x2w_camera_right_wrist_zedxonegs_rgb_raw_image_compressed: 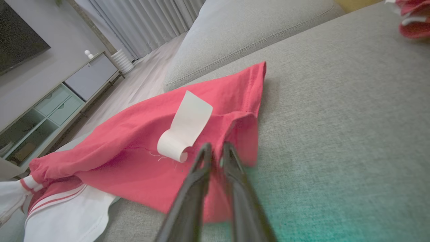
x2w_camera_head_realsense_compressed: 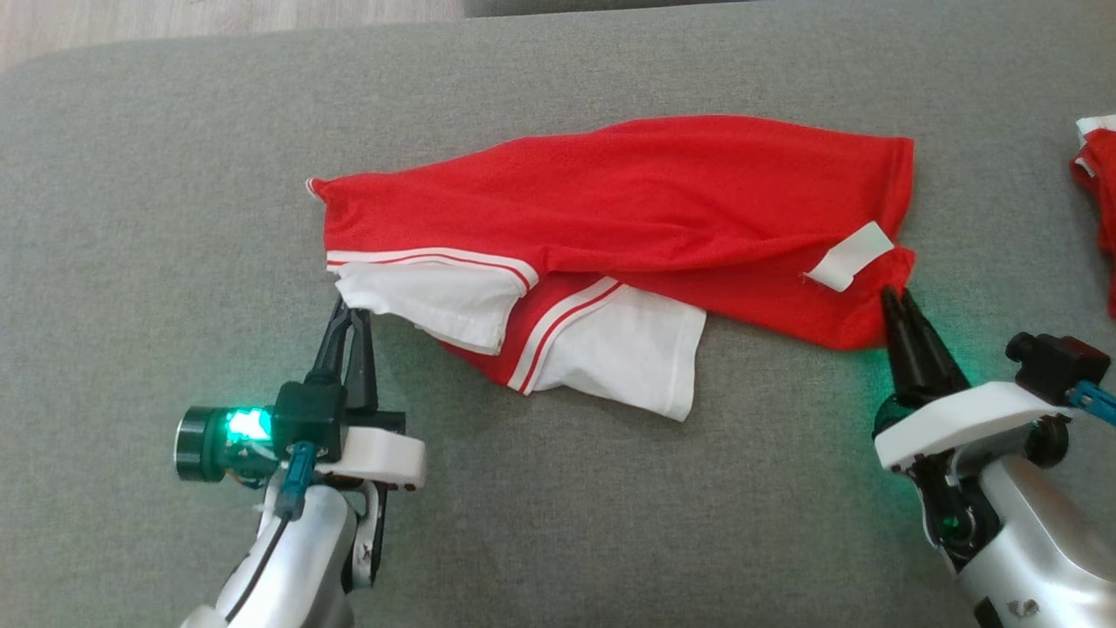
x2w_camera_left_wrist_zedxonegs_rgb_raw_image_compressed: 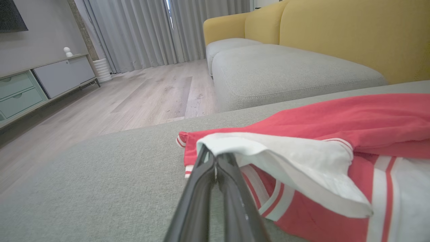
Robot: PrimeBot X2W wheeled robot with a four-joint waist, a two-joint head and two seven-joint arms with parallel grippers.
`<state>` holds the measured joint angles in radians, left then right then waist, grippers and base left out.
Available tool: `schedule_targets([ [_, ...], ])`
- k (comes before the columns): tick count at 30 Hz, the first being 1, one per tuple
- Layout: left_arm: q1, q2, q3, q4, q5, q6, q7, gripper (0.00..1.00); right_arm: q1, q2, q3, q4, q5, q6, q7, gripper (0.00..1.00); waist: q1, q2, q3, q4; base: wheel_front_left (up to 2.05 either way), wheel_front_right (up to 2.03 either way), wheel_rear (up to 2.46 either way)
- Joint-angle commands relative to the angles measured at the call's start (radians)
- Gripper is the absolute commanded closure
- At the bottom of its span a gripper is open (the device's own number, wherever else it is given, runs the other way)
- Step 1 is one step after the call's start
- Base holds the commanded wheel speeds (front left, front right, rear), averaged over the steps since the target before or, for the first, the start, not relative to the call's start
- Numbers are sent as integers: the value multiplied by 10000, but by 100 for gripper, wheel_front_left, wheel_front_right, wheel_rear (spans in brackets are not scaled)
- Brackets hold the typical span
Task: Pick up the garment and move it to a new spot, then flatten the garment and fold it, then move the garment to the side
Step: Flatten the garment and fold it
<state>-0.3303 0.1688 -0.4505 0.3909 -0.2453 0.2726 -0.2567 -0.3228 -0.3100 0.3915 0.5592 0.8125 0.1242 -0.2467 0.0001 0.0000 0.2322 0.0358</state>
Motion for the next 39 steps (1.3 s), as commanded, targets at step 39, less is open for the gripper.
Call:
schedule_targets([
  [39,-9446,2442,1356,-660,-107,-2762,3153,100,-7493,-3089,-169,-3033,-835,65,1585,100,-1,0,1028,-1007,0,0,0],
])
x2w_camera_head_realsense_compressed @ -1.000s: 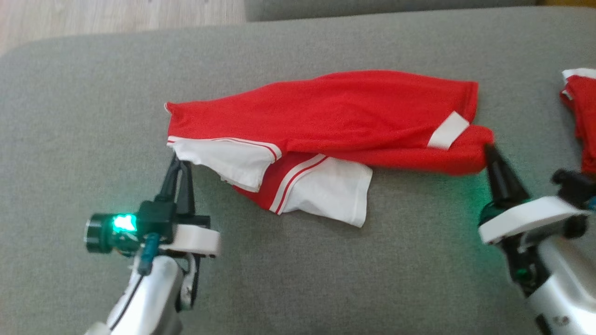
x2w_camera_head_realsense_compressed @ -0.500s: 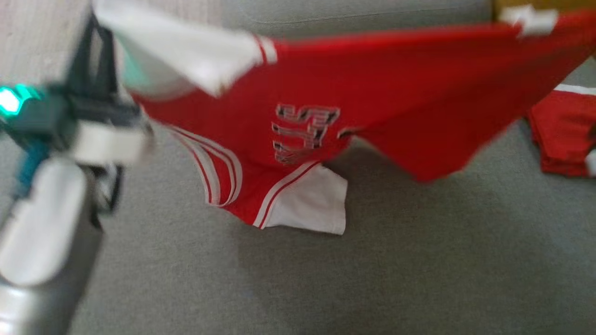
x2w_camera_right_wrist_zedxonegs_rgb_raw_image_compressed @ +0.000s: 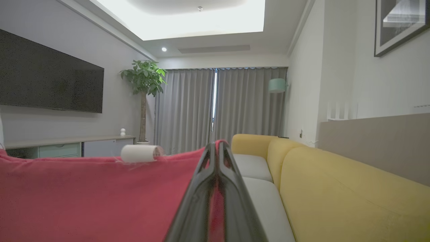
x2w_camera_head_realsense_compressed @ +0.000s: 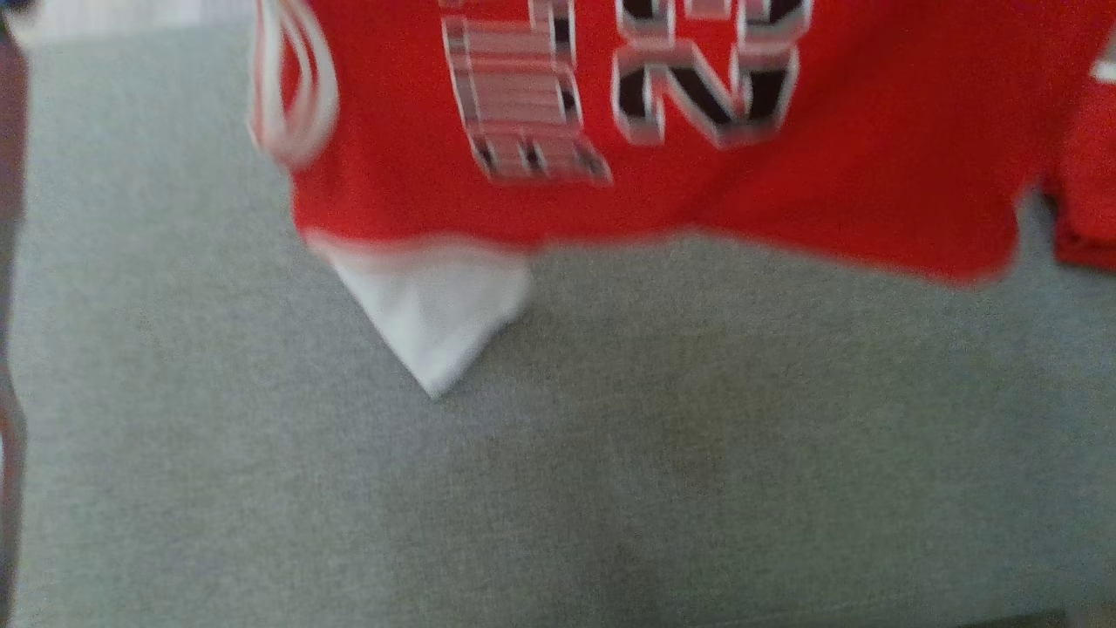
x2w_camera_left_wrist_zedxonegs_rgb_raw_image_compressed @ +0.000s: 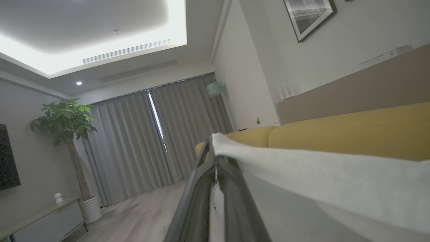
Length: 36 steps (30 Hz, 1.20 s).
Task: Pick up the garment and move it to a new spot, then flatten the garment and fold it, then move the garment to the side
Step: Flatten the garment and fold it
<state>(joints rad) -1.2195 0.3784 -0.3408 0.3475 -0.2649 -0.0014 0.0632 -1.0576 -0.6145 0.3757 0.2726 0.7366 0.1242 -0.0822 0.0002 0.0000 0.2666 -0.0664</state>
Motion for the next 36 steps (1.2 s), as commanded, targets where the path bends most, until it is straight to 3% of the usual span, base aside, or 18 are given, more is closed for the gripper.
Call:
schedule_targets([
  [1,-1037,251,210,185,181,-33,-169,100,-634,70,170,223,-146,65,-155,100,-2,0,935,30,0,0,0],
  [9,-4213,-277,-64,2627,1122,360,-2230,100,-3774,541,919,2961,-1278,65,-1519,100,-2,0,2098,268,0,0,0],
  [16,-3958,-601,-248,3476,893,-19,-3018,100,-3991,389,1563,4060,-1522,65,-1777,100,-2,0,2505,820,0,0,0],
  [21,-2075,-743,-411,3121,536,-351,-3196,100,-2825,184,1518,4095,-1227,65,-1792,100,-2,0,2470,1129,0,0,0],
  [26,965,-591,-562,2019,211,-381,-3238,100,-572,5,1200,3855,-808,65,-1794,100,-2,0,1842,1226,0,0,0],
  [31,4509,-389,-613,506,-324,-72,-3180,100,1966,-26,729,3437,-456,65,-1794,100,-2,0,933,1082,0,0,0],
  [36,7761,-57,-449,-1171,-978,587,-2620,100,4125,158,379,3000,-346,65,-1795,100,-2,0,190,856,0,0,0],
])
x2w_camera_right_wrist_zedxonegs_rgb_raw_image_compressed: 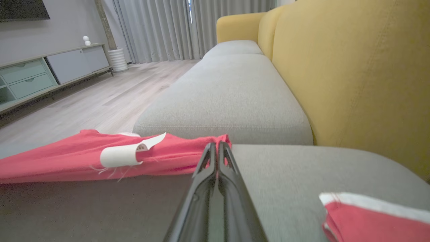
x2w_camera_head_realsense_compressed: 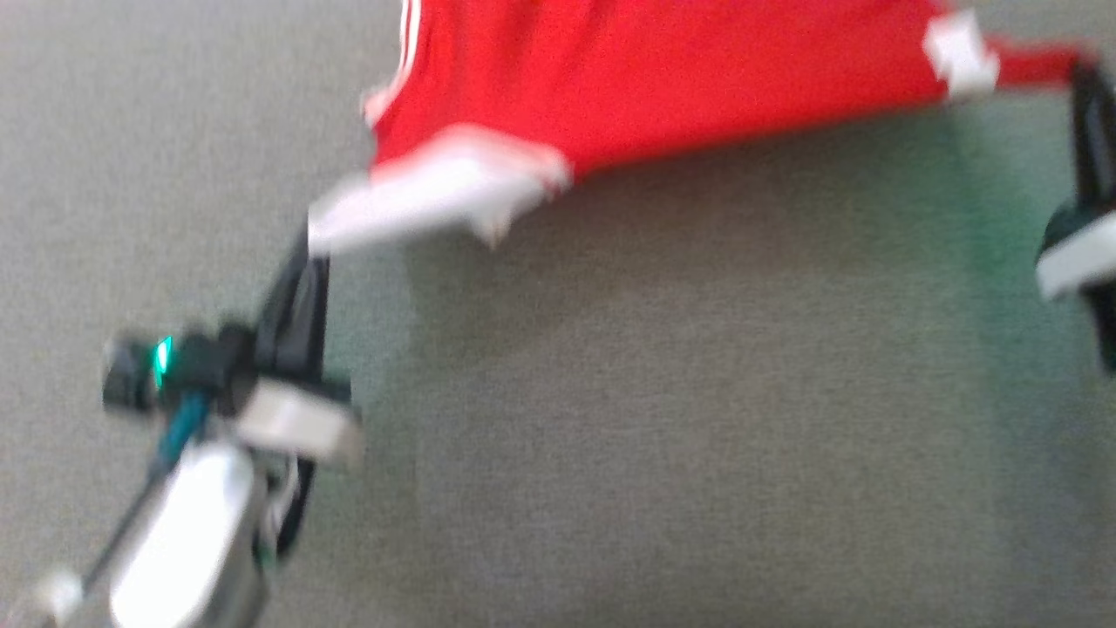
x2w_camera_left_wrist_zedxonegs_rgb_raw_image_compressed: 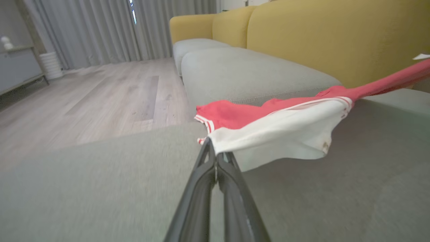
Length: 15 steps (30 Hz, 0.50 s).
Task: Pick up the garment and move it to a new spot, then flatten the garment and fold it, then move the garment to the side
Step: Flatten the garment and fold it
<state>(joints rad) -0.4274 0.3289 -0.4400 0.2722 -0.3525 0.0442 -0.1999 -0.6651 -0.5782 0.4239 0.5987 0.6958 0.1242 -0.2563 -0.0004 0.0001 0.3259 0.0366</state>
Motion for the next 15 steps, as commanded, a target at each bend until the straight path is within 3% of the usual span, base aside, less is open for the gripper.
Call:
schedule_targets([
  [1,416,454,578,-731,-272,254,156,100,559,-173,-171,-340,59,65,-54,100,4,-1,-508,-194,0,0,0],
  [6,3145,477,352,-2195,-755,915,943,100,2446,-118,-573,-797,-282,65,-54,100,4,-1,-1192,-189,0,0,0],
  [15,5191,698,-29,-3248,-1027,1369,1756,100,5377,47,-1473,-1789,-712,65,-54,100,4,-1,-1931,-90,0,0,0],
])
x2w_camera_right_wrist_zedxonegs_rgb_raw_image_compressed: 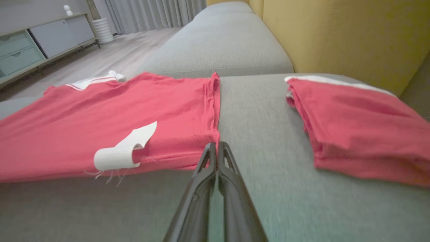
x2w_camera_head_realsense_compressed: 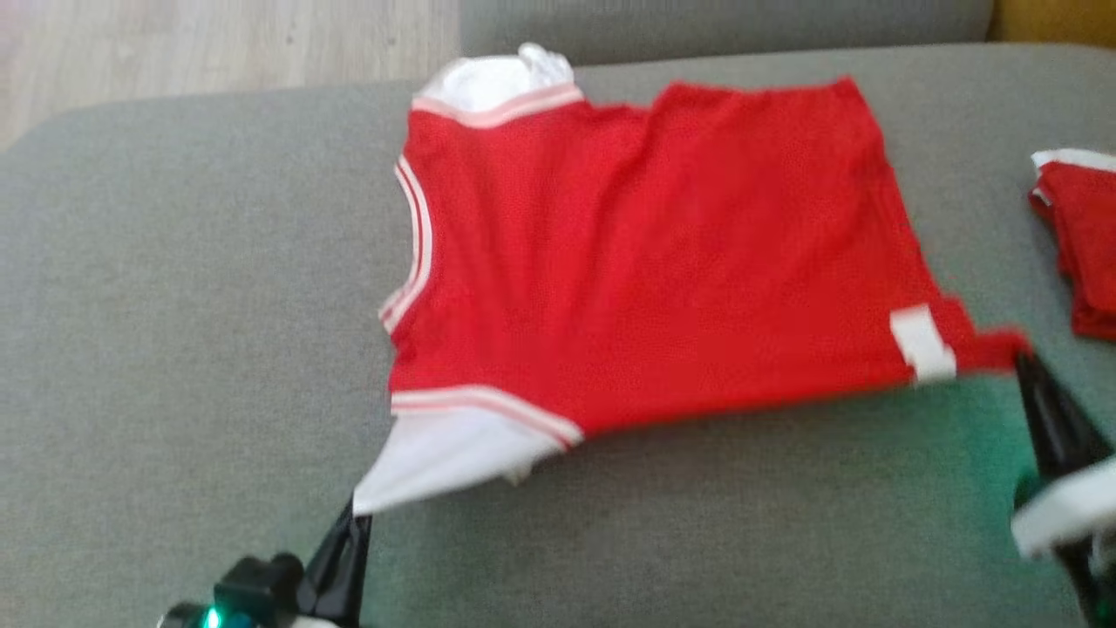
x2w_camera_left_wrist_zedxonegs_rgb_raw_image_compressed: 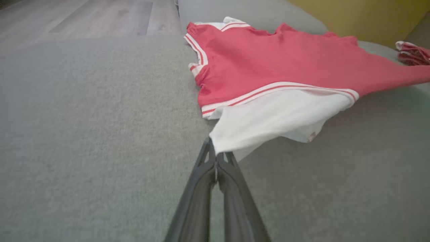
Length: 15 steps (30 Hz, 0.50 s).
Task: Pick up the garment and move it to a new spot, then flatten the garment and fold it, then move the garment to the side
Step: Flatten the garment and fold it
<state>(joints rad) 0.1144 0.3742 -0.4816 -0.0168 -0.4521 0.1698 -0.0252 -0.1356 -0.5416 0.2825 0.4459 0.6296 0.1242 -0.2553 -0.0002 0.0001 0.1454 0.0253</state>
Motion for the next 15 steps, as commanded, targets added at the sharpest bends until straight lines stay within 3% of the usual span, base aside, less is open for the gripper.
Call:
schedule_targets([
  [1,-113,308,341,-466,-26,137,133,100,415,-315,-136,-401,-104,65,-64,100,2,-1,-179,27,0,0,0],
  [7,-59,577,360,-1006,-96,214,663,100,1535,-197,-578,-1152,-141,65,78,100,2,-1,-382,-12,0,0,0],
  [15,-1697,419,407,-799,-219,-129,1135,100,1007,164,-986,-1513,-148,65,638,100,2,-1,95,-43,0,0,0],
])
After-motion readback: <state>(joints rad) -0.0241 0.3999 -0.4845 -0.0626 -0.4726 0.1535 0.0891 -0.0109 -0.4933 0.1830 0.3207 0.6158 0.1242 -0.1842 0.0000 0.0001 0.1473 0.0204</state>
